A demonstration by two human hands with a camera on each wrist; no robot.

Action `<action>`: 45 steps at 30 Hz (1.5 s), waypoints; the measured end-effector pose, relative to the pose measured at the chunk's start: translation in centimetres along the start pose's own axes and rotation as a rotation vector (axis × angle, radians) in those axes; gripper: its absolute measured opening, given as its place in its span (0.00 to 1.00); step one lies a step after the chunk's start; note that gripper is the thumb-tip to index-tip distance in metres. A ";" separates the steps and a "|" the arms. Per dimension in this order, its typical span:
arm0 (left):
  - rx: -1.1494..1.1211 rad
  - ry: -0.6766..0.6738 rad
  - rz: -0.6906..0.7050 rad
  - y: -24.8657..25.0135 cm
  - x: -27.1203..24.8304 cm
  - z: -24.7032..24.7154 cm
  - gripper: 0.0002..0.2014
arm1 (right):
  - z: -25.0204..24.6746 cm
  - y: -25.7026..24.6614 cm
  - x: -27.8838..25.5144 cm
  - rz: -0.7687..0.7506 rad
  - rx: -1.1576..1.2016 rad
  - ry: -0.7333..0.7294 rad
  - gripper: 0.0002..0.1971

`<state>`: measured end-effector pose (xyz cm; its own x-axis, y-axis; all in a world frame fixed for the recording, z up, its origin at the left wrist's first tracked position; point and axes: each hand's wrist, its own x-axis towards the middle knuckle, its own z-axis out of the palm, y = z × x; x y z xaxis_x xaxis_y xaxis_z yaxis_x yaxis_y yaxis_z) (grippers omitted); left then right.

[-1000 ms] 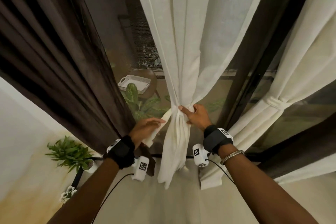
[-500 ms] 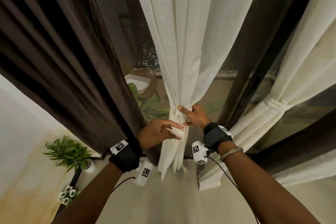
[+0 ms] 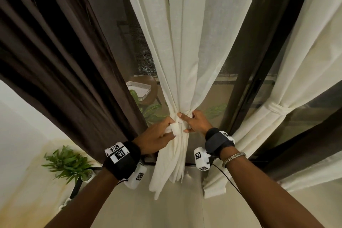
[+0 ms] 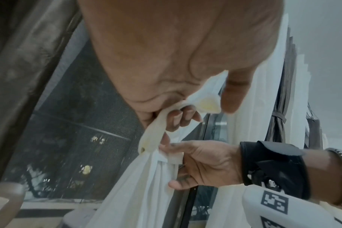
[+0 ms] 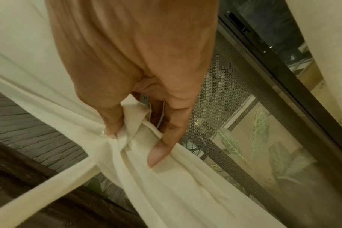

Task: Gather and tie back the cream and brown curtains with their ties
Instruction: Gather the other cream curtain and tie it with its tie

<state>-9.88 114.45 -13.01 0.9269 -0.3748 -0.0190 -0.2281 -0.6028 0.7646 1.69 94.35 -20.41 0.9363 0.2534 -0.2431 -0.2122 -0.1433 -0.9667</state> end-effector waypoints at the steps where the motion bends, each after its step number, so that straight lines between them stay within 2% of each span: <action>1: -0.054 -0.041 -0.050 -0.2 -0.1 -0.1 0.12 | 0.1 0.0 0.0 0.000 0.000 0.005 0.21; 4: -0.233 -0.063 -0.130 -0.3 -0.2 -0.2 0.15 | 0.2 0.2 0.0 0.000 -0.004 0.002 0.22; 8: -0.059 0.026 -0.082 -0.4 0.6 -0.3 0.14 | 0.5 0.3 0.0 -0.007 0.005 0.010 0.22; 10: -0.021 0.038 -0.124 -0.3 1.3 0.0 0.13 | 0.7 0.1 0.0 -0.009 0.006 0.021 0.22; 12: -0.068 0.053 -0.168 -0.3 1.9 0.6 0.07 | 0.7 0.0 0.0 -0.012 0.005 0.027 0.21; 13: -0.061 0.055 -0.146 -0.4 2.0 0.8 0.04 | 0.6 0.0 0.0 -0.011 0.005 0.028 0.21; 16: 0.053 0.063 -0.077 -1.8 2.3 1.3 0.06 | 0.3 0.1 -0.2 -0.005 0.005 0.031 0.21; 18: 0.128 0.161 -0.101 -2.4 2.7 1.5 0.06 | 0.2 0.1 -0.3 -0.001 0.007 0.042 0.21; 21: 0.185 0.412 -0.203 -2.1 3.6 2.0 0.05 | 0.9 0.1 -0.4 -0.006 0.022 0.086 0.19; 24: 0.178 0.471 -0.274 -1.8 5.1 2.8 0.09 | 1.8 -0.1 -0.4 -0.023 0.031 0.137 0.15; 26: 0.190 0.493 -0.316 -1.8 6.1 3.2 0.16 | 2.4 -0.2 -0.5 -0.020 0.022 0.170 0.12; 28: 0.197 0.510 -0.330 -1.9 6.9 3.7 0.22 | 2.8 -0.1 -0.5 -0.025 -0.032 0.206 0.13; 30: 0.200 0.493 -0.352 -1.7 7.3 3.9 0.22 | 2.9 -0.1 -0.4 -0.022 -0.071 0.216 0.16; 33: 0.242 0.437 -0.359 -1.8 7.5 4.3 0.13 | 2.6 -0.6 -0.6 0.044 -0.035 0.138 0.13; 37: 0.214 0.403 -0.374 0.1 7.1 5.7 0.11 | 1.7 -1.9 -1.3 0.081 -0.072 0.028 0.07; 40: -0.001 0.355 -0.387 1.4 7.1 7.3 0.26 | 0.7 -2.1 -1.7 0.028 -0.129 0.069 0.13; 42: -0.049 0.284 -0.402 1.5 7.3 7.8 0.32 | -0.1 -1.8 -1.7 0.013 -0.106 0.059 0.16; 44: -0.098 0.198 -0.402 1.2 7.3 7.3 0.36 | -0.8 -1.4 -1.6 0.021 -0.127 -0.012 0.14; 45: -0.115 0.192 -0.397 1.2 7.1 6.9 0.34 | -1.1 -1.3 -1.5 0.032 -0.160 -0.062 0.13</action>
<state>-5.66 106.23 -16.64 0.9768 0.0136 -0.2139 0.1810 -0.5871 0.7890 0.82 93.07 -18.71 0.9094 0.3044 -0.2833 -0.1899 -0.3019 -0.9342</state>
